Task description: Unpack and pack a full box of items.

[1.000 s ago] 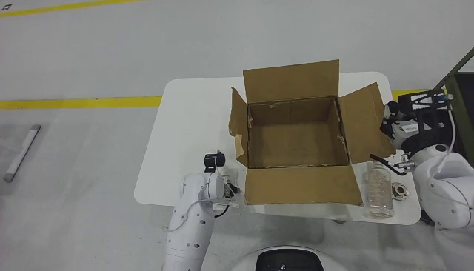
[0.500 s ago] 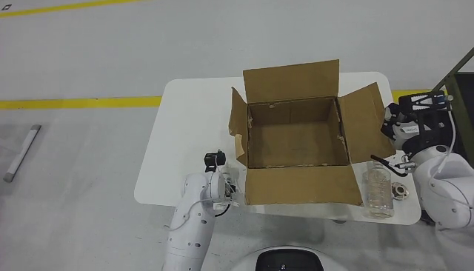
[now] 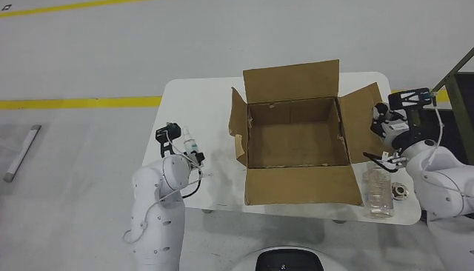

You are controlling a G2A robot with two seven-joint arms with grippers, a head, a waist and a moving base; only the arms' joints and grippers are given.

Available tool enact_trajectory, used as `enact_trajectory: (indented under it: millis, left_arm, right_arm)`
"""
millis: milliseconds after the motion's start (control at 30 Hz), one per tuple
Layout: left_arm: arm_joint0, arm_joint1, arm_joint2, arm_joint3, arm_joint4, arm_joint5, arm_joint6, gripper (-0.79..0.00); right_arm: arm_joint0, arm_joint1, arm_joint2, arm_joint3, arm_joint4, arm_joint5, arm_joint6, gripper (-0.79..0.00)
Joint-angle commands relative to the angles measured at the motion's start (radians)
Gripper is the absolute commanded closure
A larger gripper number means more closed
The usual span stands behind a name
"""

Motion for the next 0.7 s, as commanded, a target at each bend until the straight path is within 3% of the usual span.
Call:
enact_trajectory:
  millis: [0, 200, 300, 667]
  left_arm:
    - [-0.042, -0.004, 0.001, -0.048, -0.036, 0.049, -0.028, 0.0]
    - [-0.179, -0.021, 0.065, -0.132, -0.2, 0.066, -0.022, 0.0]
    - [-0.23, -0.026, 0.117, -0.15, -0.235, 0.032, -0.055, 0.0]
    - [-0.292, -0.046, 0.238, -0.122, -0.398, -0.027, -0.115, 0.0]
  right_arm:
    - [0.015, 0.001, -0.007, 0.021, 0.011, -0.01, 0.001, 0.0]
    - [0.037, 0.001, -0.018, 0.065, 0.043, -0.008, -0.016, 0.0]
    - [0.036, 0.002, -0.019, 0.072, 0.05, -0.003, -0.018, 0.0]
    - [-0.024, 0.006, 0.0, 0.035, 0.052, 0.022, -0.028, 0.0]
